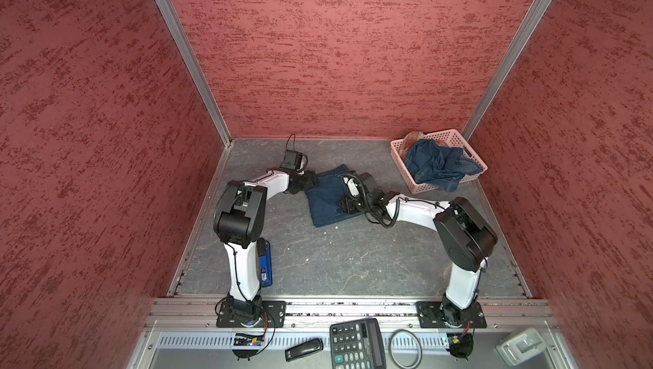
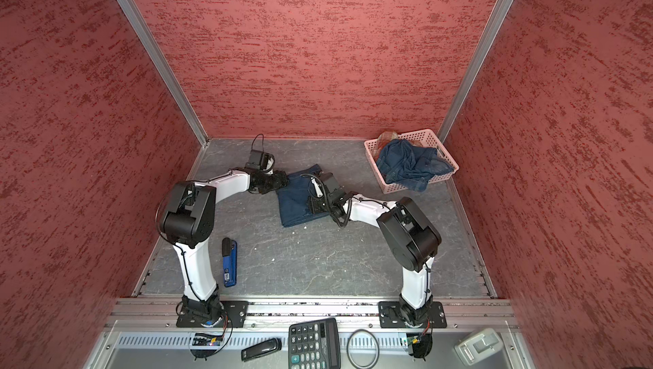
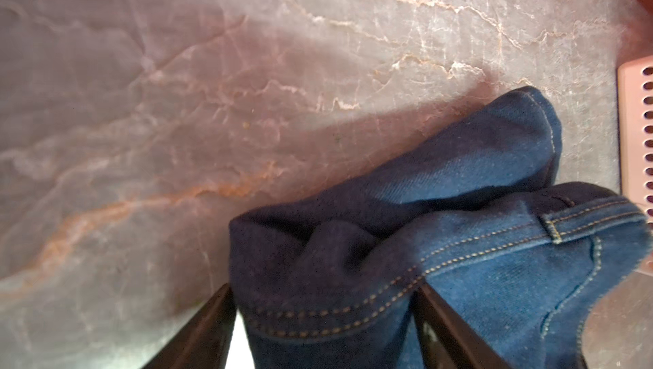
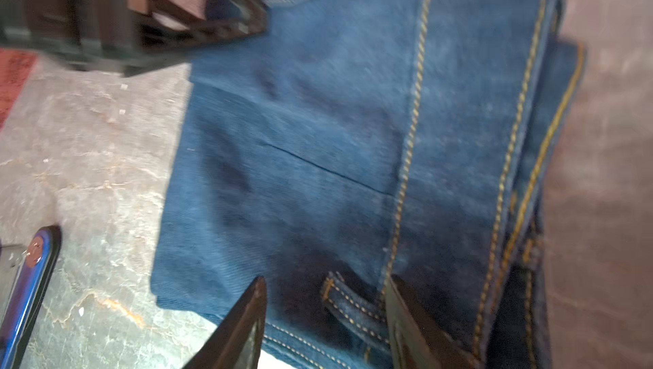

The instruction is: Fold and stack the skirts

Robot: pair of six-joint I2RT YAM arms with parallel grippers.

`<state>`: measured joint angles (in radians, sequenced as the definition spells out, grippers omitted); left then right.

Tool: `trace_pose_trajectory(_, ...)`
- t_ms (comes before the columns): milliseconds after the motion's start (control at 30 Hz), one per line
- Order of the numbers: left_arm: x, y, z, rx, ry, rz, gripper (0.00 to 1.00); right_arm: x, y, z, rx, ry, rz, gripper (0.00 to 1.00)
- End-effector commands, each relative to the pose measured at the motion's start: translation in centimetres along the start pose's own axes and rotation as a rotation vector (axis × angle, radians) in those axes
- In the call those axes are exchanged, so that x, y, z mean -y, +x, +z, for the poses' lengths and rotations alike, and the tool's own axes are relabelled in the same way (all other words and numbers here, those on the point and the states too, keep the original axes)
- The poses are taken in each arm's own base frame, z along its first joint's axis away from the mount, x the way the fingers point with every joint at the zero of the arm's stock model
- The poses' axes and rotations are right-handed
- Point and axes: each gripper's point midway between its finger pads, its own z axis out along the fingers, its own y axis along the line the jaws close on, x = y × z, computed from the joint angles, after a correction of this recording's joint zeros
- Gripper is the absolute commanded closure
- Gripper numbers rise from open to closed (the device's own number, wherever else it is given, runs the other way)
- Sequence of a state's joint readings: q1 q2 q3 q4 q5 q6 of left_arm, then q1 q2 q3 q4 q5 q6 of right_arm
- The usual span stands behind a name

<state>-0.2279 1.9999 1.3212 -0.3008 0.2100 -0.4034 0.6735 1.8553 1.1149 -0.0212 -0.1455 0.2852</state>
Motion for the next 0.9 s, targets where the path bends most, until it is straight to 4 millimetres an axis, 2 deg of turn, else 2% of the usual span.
trace_pose_trajectory(0,-0.7,-0.4,0.5,-0.008,-0.016,0.004,0.39,-2.3,-2.4,-1.0,0.113,-0.034,-0.143,0.45)
trace_pose_trajectory(67,-0.7,-0.5,0.7,-0.011,-0.009,0.006,0.46,-2.9,-2.5,-1.0,0.122,-0.049,-0.164,0.45)
trace_pose_trajectory(267,-0.5,-0.8,0.8,-0.014,0.008,0.005,0.6,-4.1,-2.6,-0.1,0.135,-0.069,-0.225,0.44)
trace_pose_trajectory(500,-0.2,-1.1,0.4,-0.011,0.019,0.007,0.61,-5.3,-2.1,1.6,0.118,-0.099,-0.279,0.44)
trace_pose_trajectory(700,0.3,-1.4,0.1,-0.005,0.027,0.01,0.61,-5.3,-1.0,3.6,0.081,-0.102,-0.296,0.45)
trace_pose_trajectory(767,0.4,-1.6,0.0,-0.005,0.029,0.01,0.61,-5.3,-0.7,4.2,0.073,-0.098,-0.301,0.51)
trace_pose_trajectory(867,0.5,-1.7,0.0,-0.006,0.03,0.011,0.61,-5.5,-0.6,4.2,0.081,-0.112,-0.306,0.73)
